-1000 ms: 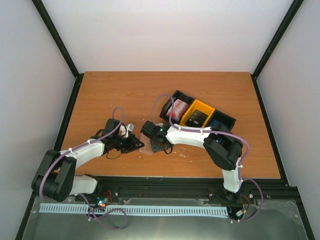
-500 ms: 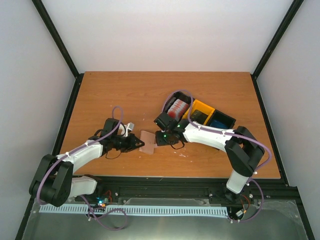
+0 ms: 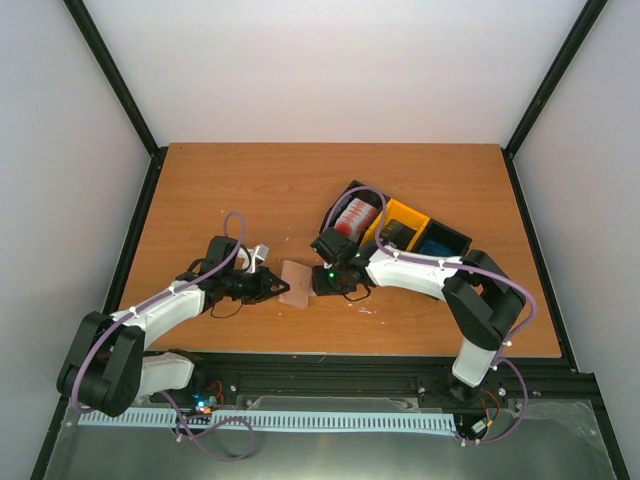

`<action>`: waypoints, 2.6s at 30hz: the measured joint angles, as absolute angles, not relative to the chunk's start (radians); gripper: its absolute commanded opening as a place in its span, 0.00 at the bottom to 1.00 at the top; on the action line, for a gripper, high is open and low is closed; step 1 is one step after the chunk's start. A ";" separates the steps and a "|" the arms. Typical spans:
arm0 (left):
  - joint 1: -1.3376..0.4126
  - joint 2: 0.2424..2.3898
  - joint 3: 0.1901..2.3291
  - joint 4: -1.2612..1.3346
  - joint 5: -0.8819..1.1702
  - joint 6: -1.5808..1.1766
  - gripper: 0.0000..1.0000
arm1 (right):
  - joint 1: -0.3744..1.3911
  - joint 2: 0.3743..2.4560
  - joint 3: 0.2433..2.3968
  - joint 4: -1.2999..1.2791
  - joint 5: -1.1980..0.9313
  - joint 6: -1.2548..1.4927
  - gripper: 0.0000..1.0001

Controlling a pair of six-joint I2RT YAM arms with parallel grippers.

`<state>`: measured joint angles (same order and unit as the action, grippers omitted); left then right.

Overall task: Put the credit cards into the card holder
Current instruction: Open the card holder at the center of the board.

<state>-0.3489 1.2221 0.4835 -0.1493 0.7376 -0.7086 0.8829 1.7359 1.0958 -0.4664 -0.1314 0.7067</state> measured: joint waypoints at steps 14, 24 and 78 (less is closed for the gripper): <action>-0.349 1.222 0.484 -0.149 0.741 -0.709 0.01 | 0.872 1.760 1.070 -0.392 -0.202 0.719 0.25; -0.349 1.212 0.484 -0.149 0.742 -0.709 0.23 | 0.861 1.774 1.067 -0.332 -0.228 0.753 0.03; -0.349 1.340 0.485 -0.147 0.718 -0.734 0.54 | 0.859 1.615 1.130 -0.530 -0.231 0.711 0.09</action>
